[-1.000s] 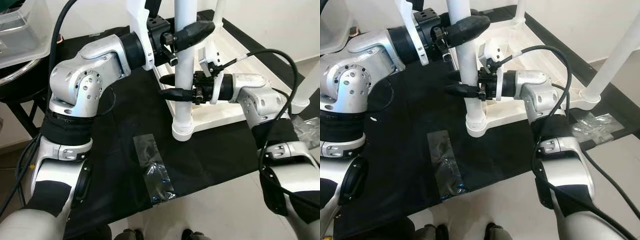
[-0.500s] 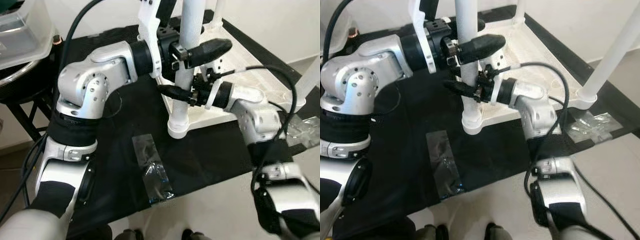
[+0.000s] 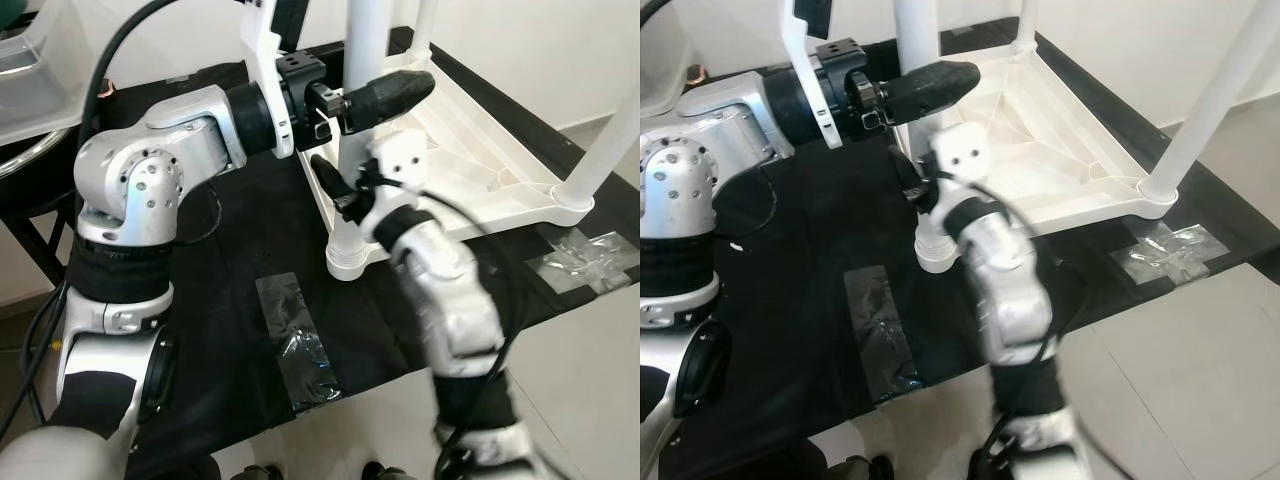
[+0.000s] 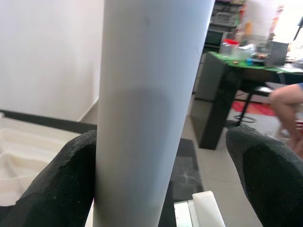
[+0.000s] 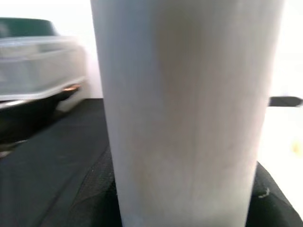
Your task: Building children table
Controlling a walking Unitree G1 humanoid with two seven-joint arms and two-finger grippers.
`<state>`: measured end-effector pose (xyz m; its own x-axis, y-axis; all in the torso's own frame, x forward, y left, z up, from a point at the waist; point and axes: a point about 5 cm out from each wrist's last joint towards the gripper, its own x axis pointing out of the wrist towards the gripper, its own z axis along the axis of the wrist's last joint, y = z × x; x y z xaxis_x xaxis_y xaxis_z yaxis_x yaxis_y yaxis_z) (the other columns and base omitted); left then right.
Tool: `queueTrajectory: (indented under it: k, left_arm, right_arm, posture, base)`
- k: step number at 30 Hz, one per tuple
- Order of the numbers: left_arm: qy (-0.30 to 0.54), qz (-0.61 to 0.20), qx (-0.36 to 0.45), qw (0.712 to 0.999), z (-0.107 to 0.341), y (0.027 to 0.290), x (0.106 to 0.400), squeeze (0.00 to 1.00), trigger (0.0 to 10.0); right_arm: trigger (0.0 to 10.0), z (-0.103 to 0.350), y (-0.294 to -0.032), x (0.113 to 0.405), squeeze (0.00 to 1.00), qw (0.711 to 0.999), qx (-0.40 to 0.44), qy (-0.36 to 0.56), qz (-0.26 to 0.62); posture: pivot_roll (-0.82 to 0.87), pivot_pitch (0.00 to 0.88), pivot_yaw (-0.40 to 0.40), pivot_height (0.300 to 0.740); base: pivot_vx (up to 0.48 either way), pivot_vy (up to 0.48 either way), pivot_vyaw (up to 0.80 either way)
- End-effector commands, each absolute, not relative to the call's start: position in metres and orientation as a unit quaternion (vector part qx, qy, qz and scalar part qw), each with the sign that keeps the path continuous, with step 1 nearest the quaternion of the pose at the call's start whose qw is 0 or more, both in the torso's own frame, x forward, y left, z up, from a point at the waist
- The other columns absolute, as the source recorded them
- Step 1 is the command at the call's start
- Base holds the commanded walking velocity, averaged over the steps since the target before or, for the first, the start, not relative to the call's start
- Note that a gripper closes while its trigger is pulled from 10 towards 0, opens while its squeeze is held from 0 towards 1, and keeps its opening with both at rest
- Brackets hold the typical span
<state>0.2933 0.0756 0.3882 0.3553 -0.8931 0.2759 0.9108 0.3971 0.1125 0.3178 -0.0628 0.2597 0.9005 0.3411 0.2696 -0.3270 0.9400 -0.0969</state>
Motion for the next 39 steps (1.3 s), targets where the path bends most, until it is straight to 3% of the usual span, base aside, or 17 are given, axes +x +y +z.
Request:
queueTrajectory:
  k: [1,10,14,17,18,22,23,25,26,35,36,37,39]
  left_arm:
    - [-0.141,-0.586,-0.017,0.798,0.388,0.068,0.274,0.00,10.0]
    - [-0.129,-0.577,0.012,0.806,0.393,0.063,0.257,0.00,10.0]
    - [-0.094,-0.557,-0.011,0.825,0.381,0.082,0.304,0.00,10.0]
    - [-0.089,-0.549,-0.016,0.831,0.378,0.085,0.313,0.00,10.0]
    - [-0.092,-0.541,-0.016,0.836,0.377,0.084,0.317,0.00,9.6]
    - [-0.098,-0.516,-0.012,0.851,0.376,0.083,0.321,0.00,9.8]
    - [-0.103,-0.497,-0.014,0.861,0.376,0.083,0.326,0.00,3.5]
    - [-0.104,-0.484,-0.017,0.869,0.375,0.083,0.328,0.00,3.5]
    - [-0.106,-0.476,-0.018,0.873,0.375,0.083,0.330,0.00,0.0]
    - [-0.115,-0.468,-0.022,0.876,0.380,0.090,0.347,0.00,0.0]
    - [-0.118,-0.469,-0.023,0.875,0.381,0.090,0.349,0.00,0.0]
    - [-0.119,-0.470,-0.023,0.874,0.382,0.090,0.350,0.00,0.0]
    - [-0.121,-0.470,-0.024,0.874,0.382,0.089,0.351,0.00,0.0]
  right_arm:
    - [0.0,0.216,-0.064,0.325,0.00,0.991,-0.002,-0.026,0.132]
    - [0.0,0.221,-0.057,0.324,0.00,0.991,0.002,-0.029,0.130]
    - [0.0,0.224,-0.054,0.322,0.00,0.992,0.003,-0.029,0.121]
    - [0.0,0.225,-0.053,0.322,0.00,0.992,0.004,-0.031,0.119]
    - [0.0,0.226,-0.053,0.322,0.00,0.992,0.005,-0.033,0.118]
    - [0.0,0.227,-0.053,0.322,0.00,0.992,0.006,-0.034,0.118]
    - [0.0,0.227,-0.053,0.323,0.00,0.992,0.006,-0.035,0.119]
    - [0.0,0.228,-0.052,0.323,0.00,0.992,0.007,-0.034,0.120]
    - [0.0,0.228,-0.052,0.322,0.00,0.992,0.007,-0.035,0.122]
    - [0.0,0.233,-0.051,0.322,0.00,0.990,0.011,-0.044,0.132]
    - [6.1,0.236,-0.051,0.322,0.00,0.989,0.015,-0.050,0.141]
    - [10.0,0.239,-0.052,0.322,0.00,0.987,0.015,-0.056,0.149]
    - [10.0,0.243,-0.053,0.323,0.00,0.984,0.013,-0.067,0.167]
  posture:
    - [0.03,0.203,0.051,0.740]
    - [0.03,0.204,0.049,0.740]
    - [0.03,0.204,0.051,0.740]
    - [0.03,0.204,0.051,0.740]
    - [0.03,0.207,0.055,0.740]
    - [0.03,0.207,0.055,0.740]
    - [0.03,0.207,0.055,0.740]
    - [0.03,0.207,0.055,0.740]
    - [0.02,0.210,0.052,0.740]
    - [0.02,0.210,0.051,0.740]
    - [0.02,0.211,0.050,0.740]
    - [0.02,0.211,0.049,0.740]
    - [0.03,0.211,0.049,0.740]
  base:
    - [0.000,0.000,0.00]
    - [0.000,0.000,0.00]
    - [0.000,0.000,0.00]
    - [0.000,0.000,0.00]
    - [0.000,0.000,0.00]
    - [0.000,0.000,0.00]
    - [0.000,0.000,0.00]
    - [0.000,0.000,0.00]
    - [0.000,0.000,0.00]
    - [0.000,0.000,0.00]
    - [0.000,0.000,0.00]
    - [0.000,0.000,0.00]
    - [0.000,0.000,0.00]
